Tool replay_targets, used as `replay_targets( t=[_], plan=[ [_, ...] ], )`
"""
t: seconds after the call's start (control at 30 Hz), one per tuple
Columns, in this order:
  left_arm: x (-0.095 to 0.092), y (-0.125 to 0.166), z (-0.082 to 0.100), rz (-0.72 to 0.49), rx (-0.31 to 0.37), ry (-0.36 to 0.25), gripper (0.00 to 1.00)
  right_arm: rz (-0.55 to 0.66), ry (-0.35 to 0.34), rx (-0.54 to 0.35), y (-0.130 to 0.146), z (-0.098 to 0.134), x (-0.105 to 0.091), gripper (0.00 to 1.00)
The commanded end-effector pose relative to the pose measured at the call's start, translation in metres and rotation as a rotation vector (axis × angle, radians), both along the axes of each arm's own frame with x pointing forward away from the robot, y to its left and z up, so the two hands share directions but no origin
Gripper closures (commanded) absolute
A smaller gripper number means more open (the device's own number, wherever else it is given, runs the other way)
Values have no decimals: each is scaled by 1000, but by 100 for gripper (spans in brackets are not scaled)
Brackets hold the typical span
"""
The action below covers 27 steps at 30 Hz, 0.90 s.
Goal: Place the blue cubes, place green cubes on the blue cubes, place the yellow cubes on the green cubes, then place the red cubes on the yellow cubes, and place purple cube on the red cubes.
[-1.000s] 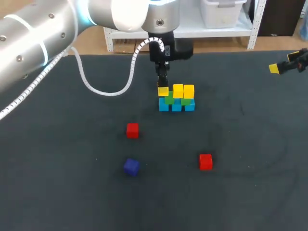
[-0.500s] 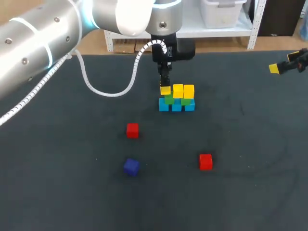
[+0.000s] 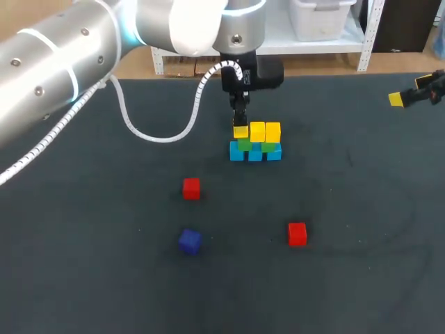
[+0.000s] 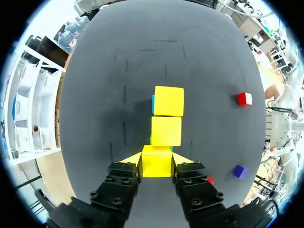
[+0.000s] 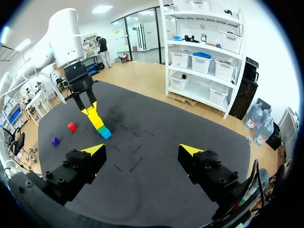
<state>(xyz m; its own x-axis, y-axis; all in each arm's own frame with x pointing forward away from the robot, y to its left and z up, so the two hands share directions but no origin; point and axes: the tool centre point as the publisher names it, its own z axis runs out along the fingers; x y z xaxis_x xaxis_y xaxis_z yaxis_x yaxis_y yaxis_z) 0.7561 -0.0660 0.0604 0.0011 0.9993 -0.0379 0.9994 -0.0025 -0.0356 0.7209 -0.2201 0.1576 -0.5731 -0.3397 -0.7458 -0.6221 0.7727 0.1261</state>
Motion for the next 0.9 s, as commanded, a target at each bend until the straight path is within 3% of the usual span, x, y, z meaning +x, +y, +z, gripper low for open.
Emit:
replay_targets(
  t=[0.03,0.9],
  plan=[
    [3,-1,0,-3,5,6,100,3,0,3,0,-1,1,0],
    [6,-1,-3,7,9,-3,100,3,0,3,0,-1,1,0]
  ],
)
